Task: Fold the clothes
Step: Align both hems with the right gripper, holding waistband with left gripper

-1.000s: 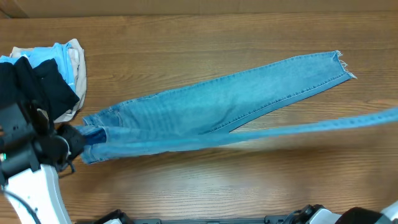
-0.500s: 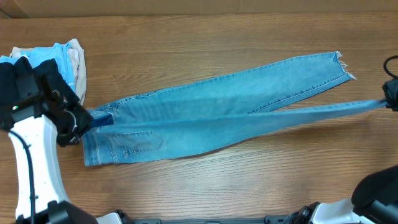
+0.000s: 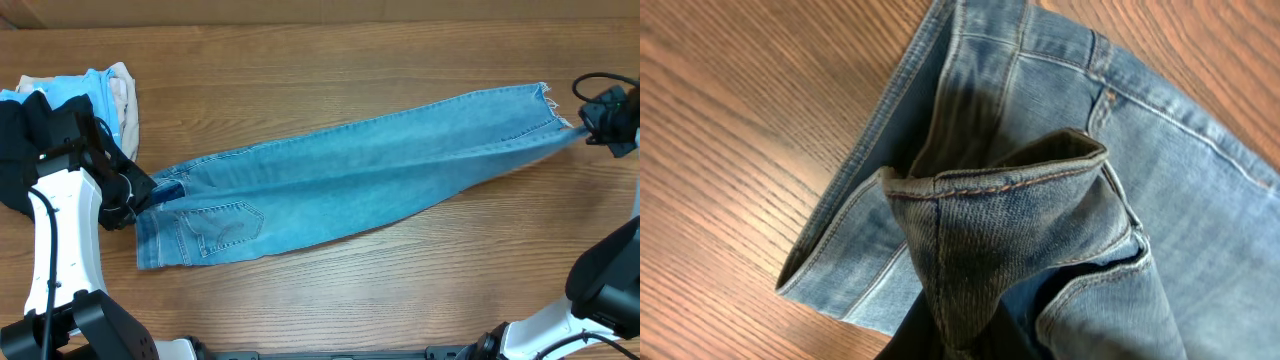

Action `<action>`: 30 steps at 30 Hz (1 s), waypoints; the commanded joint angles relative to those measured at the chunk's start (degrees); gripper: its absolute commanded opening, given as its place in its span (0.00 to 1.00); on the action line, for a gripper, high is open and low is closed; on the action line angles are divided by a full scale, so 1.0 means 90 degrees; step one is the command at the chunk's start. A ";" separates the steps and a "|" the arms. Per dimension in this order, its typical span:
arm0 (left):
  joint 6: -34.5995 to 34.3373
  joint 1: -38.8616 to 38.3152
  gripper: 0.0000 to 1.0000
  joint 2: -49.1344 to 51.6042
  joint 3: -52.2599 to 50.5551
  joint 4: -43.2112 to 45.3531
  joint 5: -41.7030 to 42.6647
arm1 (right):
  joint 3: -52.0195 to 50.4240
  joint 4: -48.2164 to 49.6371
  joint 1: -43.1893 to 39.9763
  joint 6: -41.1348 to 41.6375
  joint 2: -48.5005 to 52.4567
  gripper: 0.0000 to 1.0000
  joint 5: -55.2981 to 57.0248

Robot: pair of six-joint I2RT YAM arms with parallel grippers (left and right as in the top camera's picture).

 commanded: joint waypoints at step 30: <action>-0.0602 -0.0012 0.08 0.0284 0.0197 0.0219 -0.1416 | 0.0204 0.1763 0.0134 -0.0029 0.1020 0.04 0.0469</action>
